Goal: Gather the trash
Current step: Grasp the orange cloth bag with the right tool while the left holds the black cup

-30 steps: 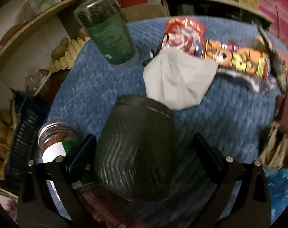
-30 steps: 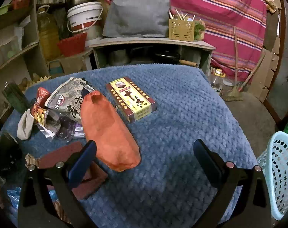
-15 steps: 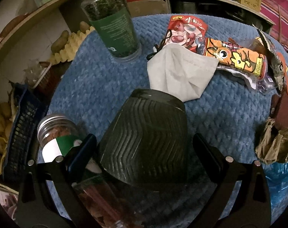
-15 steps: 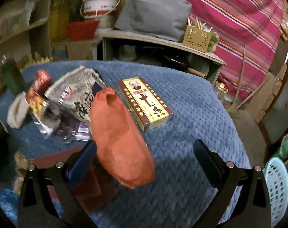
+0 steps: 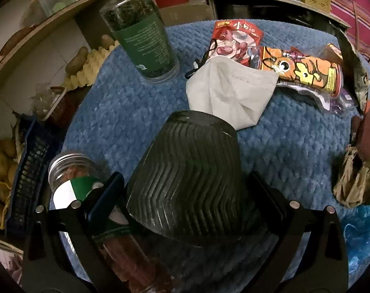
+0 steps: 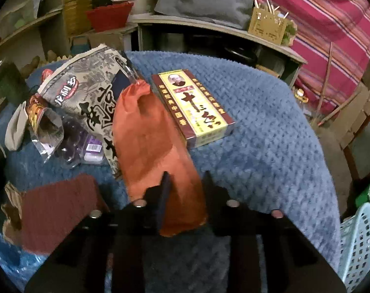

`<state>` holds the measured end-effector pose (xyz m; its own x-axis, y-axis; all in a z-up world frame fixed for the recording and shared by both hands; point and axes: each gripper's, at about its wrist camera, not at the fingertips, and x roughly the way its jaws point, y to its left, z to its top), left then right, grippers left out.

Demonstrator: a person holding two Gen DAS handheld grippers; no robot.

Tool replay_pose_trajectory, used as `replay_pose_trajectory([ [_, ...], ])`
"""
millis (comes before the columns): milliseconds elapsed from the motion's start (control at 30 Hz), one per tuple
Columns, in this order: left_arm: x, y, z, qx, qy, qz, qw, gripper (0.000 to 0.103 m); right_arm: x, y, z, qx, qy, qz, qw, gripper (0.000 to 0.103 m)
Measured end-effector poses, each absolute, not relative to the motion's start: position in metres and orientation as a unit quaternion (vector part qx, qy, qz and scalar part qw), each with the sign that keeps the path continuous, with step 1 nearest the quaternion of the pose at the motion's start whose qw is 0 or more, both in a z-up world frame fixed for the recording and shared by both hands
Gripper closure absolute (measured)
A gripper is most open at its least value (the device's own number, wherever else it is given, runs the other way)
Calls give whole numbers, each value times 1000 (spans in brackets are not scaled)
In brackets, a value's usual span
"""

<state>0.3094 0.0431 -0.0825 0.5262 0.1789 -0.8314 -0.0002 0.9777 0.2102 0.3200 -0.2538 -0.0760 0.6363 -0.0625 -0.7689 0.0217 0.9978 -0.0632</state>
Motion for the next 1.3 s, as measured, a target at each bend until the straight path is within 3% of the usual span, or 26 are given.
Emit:
replay_pose_trajectory([
  [167,310,42,-85,99,480,60,869,6,309,-268,-63,-11,406,-25,913,95],
  [267,309,41,-86,101,474,48,874,20,300,-280,-57,0,390,-25,920,97],
  [300,308,40,-85,97,474,45,874,25,295,-285,-55,8,386,-22,922,97],
  [633,297,29,-72,85,451,33,888,26,289,-306,-52,35,372,12,927,96],
  [667,294,28,-66,82,441,31,893,26,290,-305,-53,35,373,11,927,89],
  [700,292,26,-61,77,432,30,898,26,292,-305,-56,36,375,10,926,65],
  [767,288,25,-52,65,417,28,906,26,293,-306,-60,43,372,4,927,30],
  [1033,276,27,-22,7,360,27,933,26,321,-287,-85,57,408,18,911,30],
  [1133,274,24,-19,-2,356,21,934,26,325,-270,-92,22,421,26,906,40],
  [1200,276,23,-19,2,357,18,934,26,323,-264,-92,15,421,42,906,63],
  [1267,276,19,-19,7,357,16,934,26,320,-261,-92,9,422,46,905,72],
  [1300,276,17,-19,8,357,15,934,26,319,-260,-92,8,421,49,906,83],
])
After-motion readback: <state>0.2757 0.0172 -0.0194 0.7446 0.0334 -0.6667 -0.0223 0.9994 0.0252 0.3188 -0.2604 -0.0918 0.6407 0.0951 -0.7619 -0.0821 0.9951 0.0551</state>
